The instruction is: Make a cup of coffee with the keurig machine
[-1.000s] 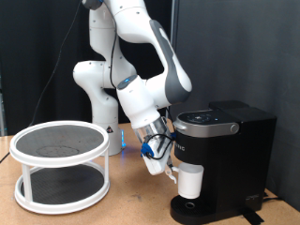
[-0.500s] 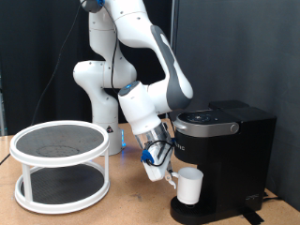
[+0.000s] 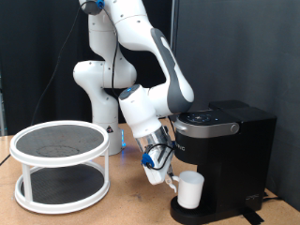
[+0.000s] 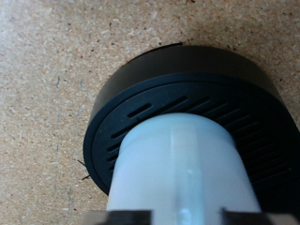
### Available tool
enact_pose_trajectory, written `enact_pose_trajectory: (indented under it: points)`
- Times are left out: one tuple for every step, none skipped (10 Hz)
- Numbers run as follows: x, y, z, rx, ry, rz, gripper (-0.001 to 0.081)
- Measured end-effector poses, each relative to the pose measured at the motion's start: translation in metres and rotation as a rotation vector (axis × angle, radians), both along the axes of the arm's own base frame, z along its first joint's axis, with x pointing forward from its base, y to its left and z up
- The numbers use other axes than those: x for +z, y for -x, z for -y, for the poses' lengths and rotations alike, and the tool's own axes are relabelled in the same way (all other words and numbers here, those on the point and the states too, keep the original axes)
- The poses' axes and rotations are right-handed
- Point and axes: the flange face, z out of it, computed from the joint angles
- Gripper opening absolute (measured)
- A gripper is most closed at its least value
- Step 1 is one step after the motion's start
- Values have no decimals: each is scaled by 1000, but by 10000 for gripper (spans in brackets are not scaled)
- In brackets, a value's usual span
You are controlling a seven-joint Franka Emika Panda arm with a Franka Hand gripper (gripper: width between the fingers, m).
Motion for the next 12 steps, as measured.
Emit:
enact_pose_trajectory:
  points:
    - [-1,1,-1,3,-5,-1,99]
    - [-1,1,-2,8,-11,-2,281]
    - [-2,2,-3,11,-17,-4,281]
    - [-2,2,-3,10,-21,-4,466]
    - [-1,3,-1,9,-21,4,466]
    - [2,5,5,13,-25,23,603]
    - [6,10,12,28,-40,35,707]
    - [11,16,21,37,-56,36,707]
    - [16,23,29,47,-70,33,727]
    - [21,29,36,61,-86,30,727]
    - [24,36,43,72,-109,27,734]
    - [30,41,53,59,-137,48,734]
